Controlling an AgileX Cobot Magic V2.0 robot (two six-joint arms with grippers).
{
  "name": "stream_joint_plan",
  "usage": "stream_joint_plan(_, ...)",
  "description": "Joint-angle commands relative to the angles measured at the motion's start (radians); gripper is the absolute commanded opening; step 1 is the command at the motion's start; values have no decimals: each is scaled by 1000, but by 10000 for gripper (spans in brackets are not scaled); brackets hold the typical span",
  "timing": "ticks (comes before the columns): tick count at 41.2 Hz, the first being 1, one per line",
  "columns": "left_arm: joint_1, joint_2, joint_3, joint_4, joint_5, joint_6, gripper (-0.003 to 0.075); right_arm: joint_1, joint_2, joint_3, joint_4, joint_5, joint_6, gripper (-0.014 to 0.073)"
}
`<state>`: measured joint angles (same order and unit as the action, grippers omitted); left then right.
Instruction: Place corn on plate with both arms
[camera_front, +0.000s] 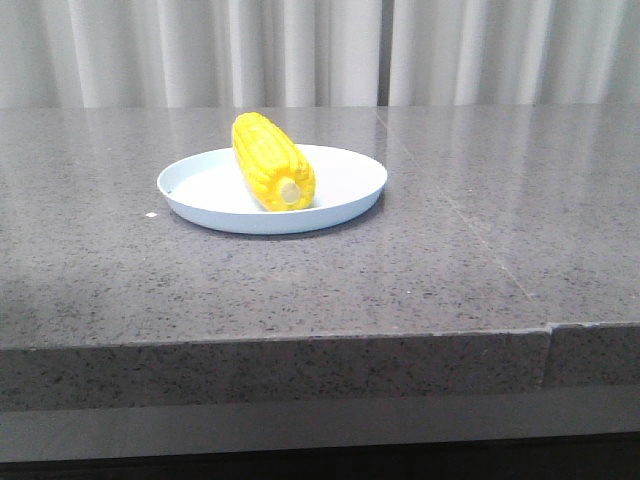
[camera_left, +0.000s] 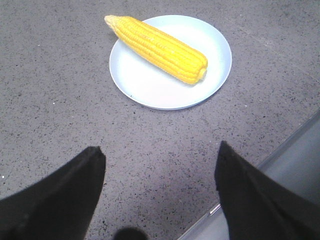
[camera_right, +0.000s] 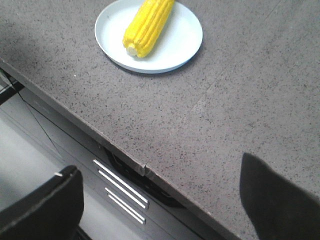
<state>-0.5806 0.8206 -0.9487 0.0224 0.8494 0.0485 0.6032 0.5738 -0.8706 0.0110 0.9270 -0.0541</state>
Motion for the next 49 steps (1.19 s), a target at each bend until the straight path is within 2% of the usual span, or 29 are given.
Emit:
stream_joint_plan(1, -8, -3, -26, -6, -68, -10, 461, -7, -9, -13, -11, -89, -5, 647)
stream_joint_plan(5, -8, -3, -26, -6, -68, -10, 412, -7, -9, -9, -11, -90, -5, 561)
stream_joint_plan(14, -8, -3, -26, -6, -68, -10, 123, -7, -9, -6, -11, -90, -5, 134)
stream_joint_plan(17, -8, -3, -26, -6, -68, -10, 38, -7, -9, -6, -11, -90, -5, 27)
stream_joint_plan(21, -8, -3, -26, -6, -68, -10, -20, -7, -9, -6, -11, -91, -5, -74)
stream_joint_plan(49, 0, -21, -17, -6, -75, -10, -20, -7, -9, -6, -11, -92, -5, -68)
